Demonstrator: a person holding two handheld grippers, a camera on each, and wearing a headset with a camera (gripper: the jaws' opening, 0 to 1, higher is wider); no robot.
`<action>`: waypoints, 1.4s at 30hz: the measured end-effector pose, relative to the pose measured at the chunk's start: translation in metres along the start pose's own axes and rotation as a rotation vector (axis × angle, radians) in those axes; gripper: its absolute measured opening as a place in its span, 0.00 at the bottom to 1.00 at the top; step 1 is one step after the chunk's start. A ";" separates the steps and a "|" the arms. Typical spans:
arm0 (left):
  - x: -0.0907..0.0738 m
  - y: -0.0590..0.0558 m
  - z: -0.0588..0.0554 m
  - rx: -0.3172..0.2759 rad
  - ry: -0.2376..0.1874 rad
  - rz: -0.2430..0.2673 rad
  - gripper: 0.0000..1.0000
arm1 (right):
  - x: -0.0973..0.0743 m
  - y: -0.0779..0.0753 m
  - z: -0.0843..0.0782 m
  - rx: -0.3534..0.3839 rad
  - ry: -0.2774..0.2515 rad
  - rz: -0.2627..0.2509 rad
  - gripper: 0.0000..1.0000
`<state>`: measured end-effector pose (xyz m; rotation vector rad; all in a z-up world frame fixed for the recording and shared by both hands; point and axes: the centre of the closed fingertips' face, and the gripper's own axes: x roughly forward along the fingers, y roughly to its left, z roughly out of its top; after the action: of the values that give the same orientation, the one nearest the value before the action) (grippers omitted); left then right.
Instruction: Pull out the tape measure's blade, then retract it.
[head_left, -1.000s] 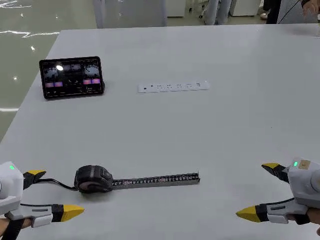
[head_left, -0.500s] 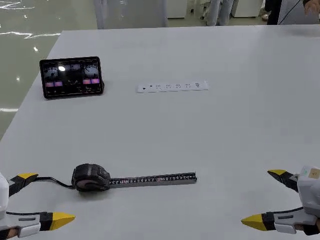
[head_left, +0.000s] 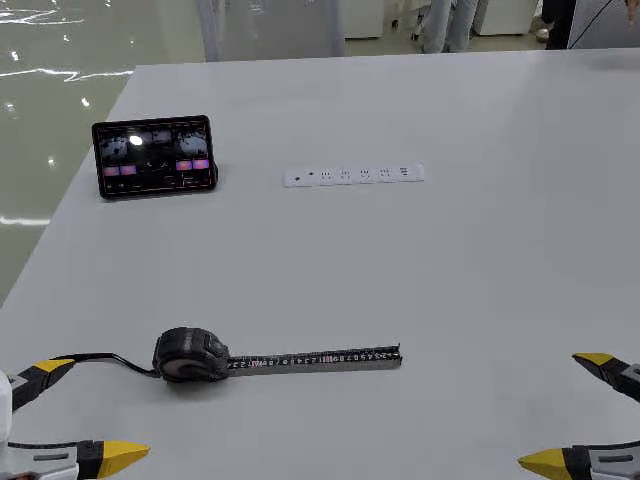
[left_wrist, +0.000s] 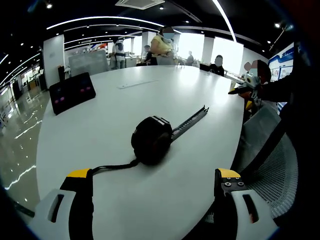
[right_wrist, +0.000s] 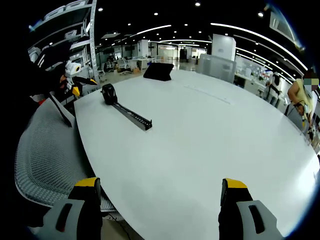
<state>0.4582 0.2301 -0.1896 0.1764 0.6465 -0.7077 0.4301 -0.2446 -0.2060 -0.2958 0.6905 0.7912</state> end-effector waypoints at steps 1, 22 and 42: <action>0.000 0.000 0.000 0.000 0.001 0.001 0.99 | 0.000 0.000 -0.003 0.003 0.010 0.000 0.99; 0.012 0.013 0.007 -0.083 -0.048 0.042 0.99 | -0.002 -0.004 0.003 -0.033 0.034 -0.007 0.99; 0.041 0.007 0.049 -0.190 -0.112 0.176 0.99 | 0.018 -0.019 0.040 -0.103 0.038 0.032 0.99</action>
<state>0.5107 0.1946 -0.1760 0.0171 0.5798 -0.4802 0.4712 -0.2278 -0.1879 -0.3946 0.6931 0.8547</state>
